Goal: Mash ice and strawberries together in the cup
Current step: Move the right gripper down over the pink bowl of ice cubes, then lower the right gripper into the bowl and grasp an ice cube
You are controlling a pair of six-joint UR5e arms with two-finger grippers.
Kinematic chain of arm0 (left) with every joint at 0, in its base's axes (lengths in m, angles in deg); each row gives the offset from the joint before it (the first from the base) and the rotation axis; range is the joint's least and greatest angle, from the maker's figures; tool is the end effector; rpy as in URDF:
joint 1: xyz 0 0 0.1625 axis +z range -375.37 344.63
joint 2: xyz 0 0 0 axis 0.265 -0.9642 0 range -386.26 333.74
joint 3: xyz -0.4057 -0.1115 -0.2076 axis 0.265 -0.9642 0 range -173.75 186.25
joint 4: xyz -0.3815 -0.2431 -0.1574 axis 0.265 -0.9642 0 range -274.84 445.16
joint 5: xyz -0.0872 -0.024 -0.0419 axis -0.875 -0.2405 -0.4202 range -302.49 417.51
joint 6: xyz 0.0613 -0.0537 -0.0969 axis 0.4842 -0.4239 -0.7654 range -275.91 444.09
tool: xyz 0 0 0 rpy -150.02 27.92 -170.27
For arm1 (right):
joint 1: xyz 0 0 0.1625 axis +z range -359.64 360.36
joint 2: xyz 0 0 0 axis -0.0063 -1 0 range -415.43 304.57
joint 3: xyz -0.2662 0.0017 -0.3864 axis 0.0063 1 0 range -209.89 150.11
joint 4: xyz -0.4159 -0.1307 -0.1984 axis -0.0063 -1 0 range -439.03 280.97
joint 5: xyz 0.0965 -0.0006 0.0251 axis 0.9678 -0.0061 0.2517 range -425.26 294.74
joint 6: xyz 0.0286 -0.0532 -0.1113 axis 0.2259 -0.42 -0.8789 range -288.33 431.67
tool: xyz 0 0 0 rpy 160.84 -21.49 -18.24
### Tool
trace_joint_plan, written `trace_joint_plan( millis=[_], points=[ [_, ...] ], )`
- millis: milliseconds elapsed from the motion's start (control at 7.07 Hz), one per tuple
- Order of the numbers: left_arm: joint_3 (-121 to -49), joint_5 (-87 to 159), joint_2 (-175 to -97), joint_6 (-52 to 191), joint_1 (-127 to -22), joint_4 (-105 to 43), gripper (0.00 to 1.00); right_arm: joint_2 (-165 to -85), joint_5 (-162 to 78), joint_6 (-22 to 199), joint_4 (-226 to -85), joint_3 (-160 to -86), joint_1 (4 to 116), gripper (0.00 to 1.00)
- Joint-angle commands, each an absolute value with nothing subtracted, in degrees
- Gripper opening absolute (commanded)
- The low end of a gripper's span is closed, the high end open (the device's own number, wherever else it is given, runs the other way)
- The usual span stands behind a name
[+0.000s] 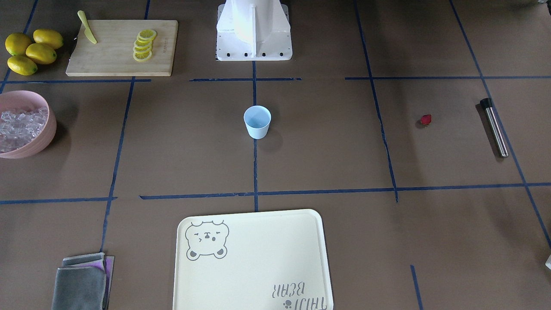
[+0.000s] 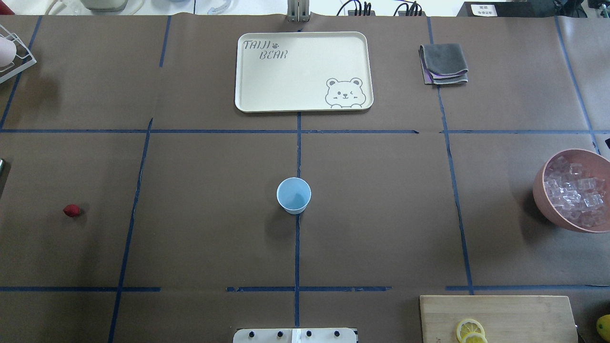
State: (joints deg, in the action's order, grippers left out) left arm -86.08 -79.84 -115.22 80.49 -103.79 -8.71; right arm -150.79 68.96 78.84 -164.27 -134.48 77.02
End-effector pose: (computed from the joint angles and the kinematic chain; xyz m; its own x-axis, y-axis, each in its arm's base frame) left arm -0.0248 -0.5593 0.6977 0.6758 0.0222 -0.7368 0.0150 0.9989 0.0438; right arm -0.0783 -0.5251 0.6198 0.6813 -0.2090 0.7015 0.1399 0.9779 0.1555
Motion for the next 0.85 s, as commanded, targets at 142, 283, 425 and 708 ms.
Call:
trace_joint_plan(
  millis=[142, 283, 425, 708],
  points=[
    [-86.30, -79.86, -115.20, 80.49, -103.79, -8.71, 1.00, -157.72, 65.62, 79.93, -160.00, -140.36, 69.72, 0.98],
    [-86.30, -79.86, -115.20, 80.49, -103.79, -8.71, 1.00, -158.17, 65.96, 80.45, -159.63, -140.36, 68.84, 0.97],
    [-86.30, -79.86, -115.20, 80.49, -103.79, -8.71, 1.00, -158.35, 65.97, 80.45, -159.54, -139.93, 68.13, 0.95],
    [-86.39, -79.86, -115.20, 80.49, -103.79, -8.71, 1.00, -158.26, 65.88, 80.45, -159.54, -138.79, 64.89, 0.93]
  ],
)
